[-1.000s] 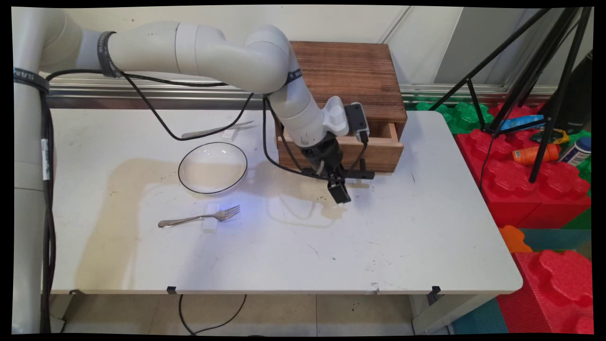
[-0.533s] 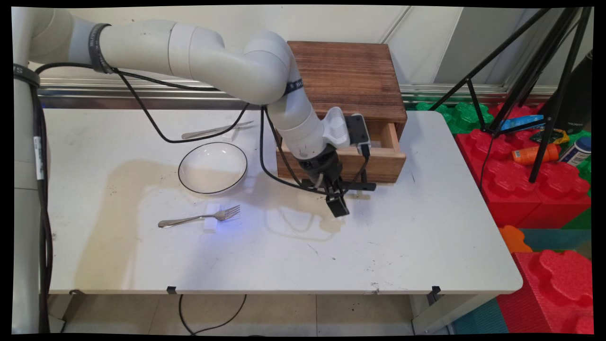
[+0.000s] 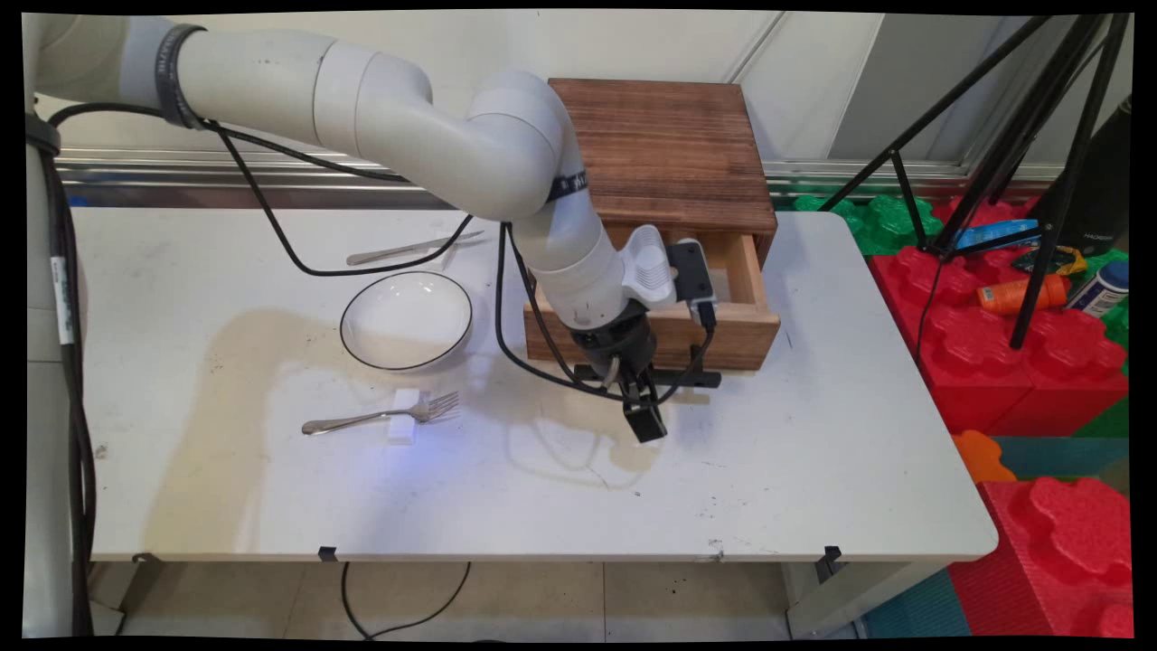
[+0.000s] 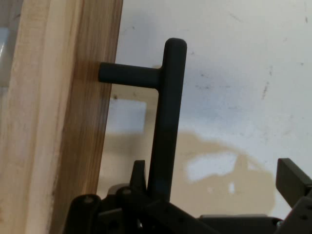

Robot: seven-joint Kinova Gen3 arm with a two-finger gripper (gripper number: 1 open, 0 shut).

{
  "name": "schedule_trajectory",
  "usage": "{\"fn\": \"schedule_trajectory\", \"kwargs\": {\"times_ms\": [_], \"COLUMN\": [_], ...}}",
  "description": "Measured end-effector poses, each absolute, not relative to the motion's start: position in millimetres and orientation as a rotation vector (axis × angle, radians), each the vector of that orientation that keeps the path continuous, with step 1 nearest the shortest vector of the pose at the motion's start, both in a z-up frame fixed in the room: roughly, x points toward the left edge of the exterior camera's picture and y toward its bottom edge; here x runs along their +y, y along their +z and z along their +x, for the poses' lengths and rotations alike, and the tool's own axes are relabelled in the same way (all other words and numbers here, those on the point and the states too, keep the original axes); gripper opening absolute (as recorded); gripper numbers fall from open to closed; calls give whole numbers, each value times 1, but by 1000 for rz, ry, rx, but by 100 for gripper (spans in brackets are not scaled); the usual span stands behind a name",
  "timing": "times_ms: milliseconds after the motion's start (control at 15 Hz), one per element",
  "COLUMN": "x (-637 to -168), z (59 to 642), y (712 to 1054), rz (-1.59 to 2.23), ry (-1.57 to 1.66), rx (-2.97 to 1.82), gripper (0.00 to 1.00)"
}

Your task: Open the drawer

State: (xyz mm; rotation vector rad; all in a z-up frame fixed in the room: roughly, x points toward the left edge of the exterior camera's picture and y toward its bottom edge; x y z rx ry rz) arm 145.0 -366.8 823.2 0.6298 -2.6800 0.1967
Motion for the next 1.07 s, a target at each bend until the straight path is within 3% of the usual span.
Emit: {"fn": "schedule_trajectory", "kwargs": {"times_ms": [1067], "x": [-310], "z": [118], "y": [824], "rz": [669], "ry": [147], "rx": [-2730], "gripper": [100]}}
